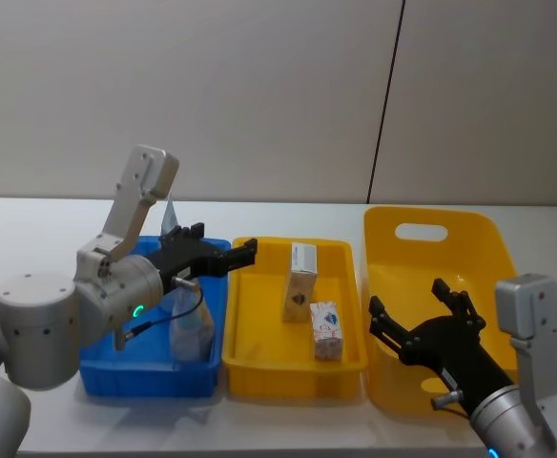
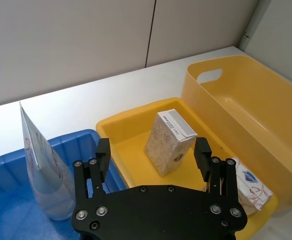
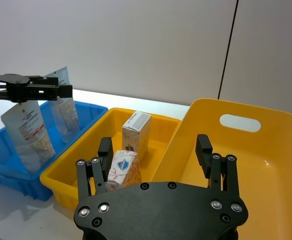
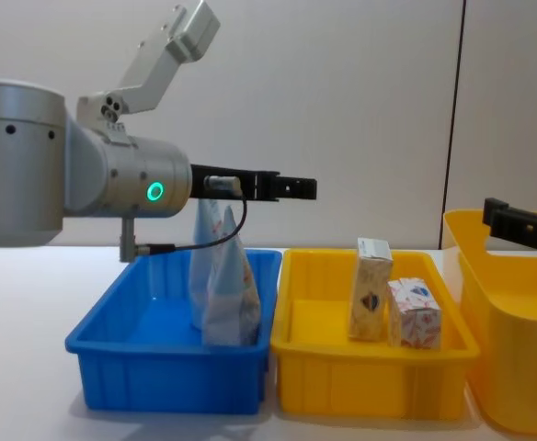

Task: Bimanual collaborative sorting of washing and personal care products

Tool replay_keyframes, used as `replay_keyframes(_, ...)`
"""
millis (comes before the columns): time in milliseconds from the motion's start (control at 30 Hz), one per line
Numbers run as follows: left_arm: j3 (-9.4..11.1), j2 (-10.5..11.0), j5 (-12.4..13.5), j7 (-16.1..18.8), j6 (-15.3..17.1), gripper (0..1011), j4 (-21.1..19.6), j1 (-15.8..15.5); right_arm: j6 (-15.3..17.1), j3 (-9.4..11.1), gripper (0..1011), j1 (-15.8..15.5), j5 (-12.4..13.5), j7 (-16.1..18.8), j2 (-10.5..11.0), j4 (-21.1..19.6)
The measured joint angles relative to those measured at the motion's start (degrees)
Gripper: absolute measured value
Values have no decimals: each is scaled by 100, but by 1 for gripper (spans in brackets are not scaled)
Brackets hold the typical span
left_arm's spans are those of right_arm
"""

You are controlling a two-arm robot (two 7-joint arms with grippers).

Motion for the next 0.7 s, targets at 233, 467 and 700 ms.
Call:
replay_keyframes(233, 6, -54, -29, -57, 64, 1001, 106, -105, 0, 0, 1003, 0, 0, 0, 0, 0)
replay_keyframes(467, 10, -82, -49, -90, 100, 1001, 163, -164, 0, 0, 1003, 0, 0, 0, 0, 0)
replay_keyframes(700, 14, -89, -60, -91, 108, 1001, 171, -173, 0, 0, 1003, 0, 0, 0, 0, 0)
